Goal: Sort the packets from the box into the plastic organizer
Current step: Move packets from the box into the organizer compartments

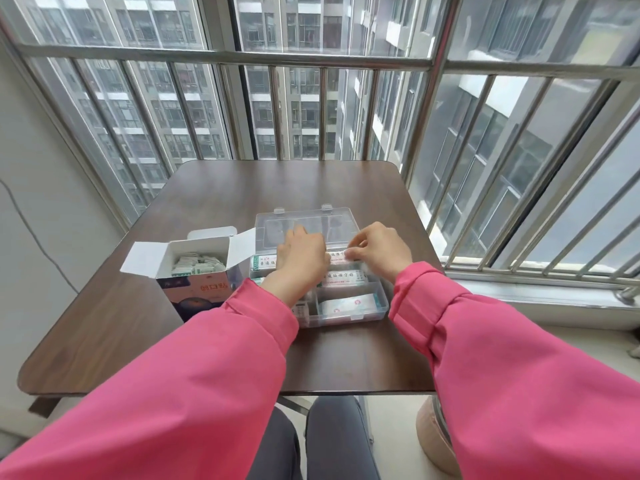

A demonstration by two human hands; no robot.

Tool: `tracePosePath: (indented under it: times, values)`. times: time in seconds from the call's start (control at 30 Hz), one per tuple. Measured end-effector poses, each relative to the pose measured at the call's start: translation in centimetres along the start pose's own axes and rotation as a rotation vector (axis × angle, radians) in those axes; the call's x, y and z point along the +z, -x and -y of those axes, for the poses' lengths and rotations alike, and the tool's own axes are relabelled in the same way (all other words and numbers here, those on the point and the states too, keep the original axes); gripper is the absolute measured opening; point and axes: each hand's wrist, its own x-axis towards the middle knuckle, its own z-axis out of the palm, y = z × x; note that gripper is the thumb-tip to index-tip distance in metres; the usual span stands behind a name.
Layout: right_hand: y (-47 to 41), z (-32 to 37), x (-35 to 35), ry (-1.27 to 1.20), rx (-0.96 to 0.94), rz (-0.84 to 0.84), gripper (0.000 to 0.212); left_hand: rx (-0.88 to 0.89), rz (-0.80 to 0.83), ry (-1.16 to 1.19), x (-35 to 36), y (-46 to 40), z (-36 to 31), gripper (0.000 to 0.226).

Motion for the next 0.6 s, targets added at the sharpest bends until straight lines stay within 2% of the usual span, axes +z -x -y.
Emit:
tracePosePath:
  times: [0.1,0.4,0.6]
  values:
    - [0.1,0.3,-0.3,0.034,0.017,-0.034,0.011,-0.019,-0.012,-0.024,0.0,-0.3,0.0,0.026]
    - [0.4,1.4,-0.5,0.297,-0.078,0.073,0.018,-0.042,0.056,-0.089,0.2,-0.8,-0.2,0.032]
    - [0.8,2.5,-0.5,0.485,-0.104,-0.030,0.021,-0.054,0.051,-0.107,0.2,-0.9,0.0,0.032]
